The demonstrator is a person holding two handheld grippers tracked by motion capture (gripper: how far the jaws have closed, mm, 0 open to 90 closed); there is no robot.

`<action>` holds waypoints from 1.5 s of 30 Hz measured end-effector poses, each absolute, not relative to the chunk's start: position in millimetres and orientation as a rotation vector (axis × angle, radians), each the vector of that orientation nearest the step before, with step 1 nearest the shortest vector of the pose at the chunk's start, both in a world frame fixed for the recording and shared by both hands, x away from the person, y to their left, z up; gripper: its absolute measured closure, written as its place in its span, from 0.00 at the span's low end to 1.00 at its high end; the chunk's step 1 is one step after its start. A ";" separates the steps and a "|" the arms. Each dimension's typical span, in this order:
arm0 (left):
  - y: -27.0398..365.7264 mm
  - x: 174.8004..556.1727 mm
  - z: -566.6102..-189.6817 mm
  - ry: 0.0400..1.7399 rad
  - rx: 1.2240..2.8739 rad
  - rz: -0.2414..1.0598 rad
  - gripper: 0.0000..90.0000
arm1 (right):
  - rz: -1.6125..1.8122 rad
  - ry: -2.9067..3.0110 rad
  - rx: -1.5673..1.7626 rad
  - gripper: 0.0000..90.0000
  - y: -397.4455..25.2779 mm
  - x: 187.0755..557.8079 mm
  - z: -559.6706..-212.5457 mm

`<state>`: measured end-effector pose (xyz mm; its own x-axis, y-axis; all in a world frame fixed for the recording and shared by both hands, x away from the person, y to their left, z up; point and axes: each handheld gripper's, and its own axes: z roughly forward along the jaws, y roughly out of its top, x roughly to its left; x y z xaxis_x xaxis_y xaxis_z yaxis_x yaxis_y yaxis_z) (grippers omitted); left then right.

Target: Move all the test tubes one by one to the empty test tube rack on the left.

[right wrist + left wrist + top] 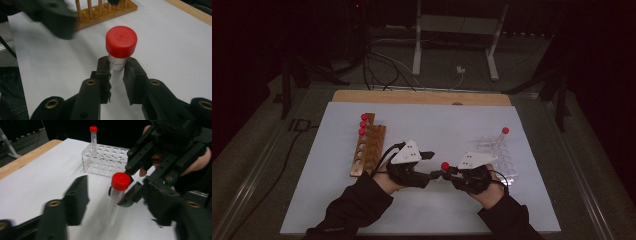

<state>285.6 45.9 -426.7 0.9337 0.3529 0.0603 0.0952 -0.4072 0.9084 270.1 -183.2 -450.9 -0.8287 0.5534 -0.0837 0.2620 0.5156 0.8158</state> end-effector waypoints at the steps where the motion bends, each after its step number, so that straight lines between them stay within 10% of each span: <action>1: 44.3 286.2 -427.2 0.325 1.980 0.288 0.46 | 1.223 2.428 0.678 0.83 -183.1 270.0 -451.1; 18: 24.2 293.7 -435.6 0.282 2.011 0.260 0.78 | 1.222 2.432 0.682 0.83 -183.5 270.4 -451.4; 30: 26.4 295.9 -432.4 0.255 2.014 0.280 0.80 | 1.265 2.426 0.704 0.82 -185.3 272.0 -451.1; 45: 50.3 301.2 -415.2 0.313 1.981 0.340 0.80 | 1.303 2.328 0.778 0.46 -197.4 271.6 -444.5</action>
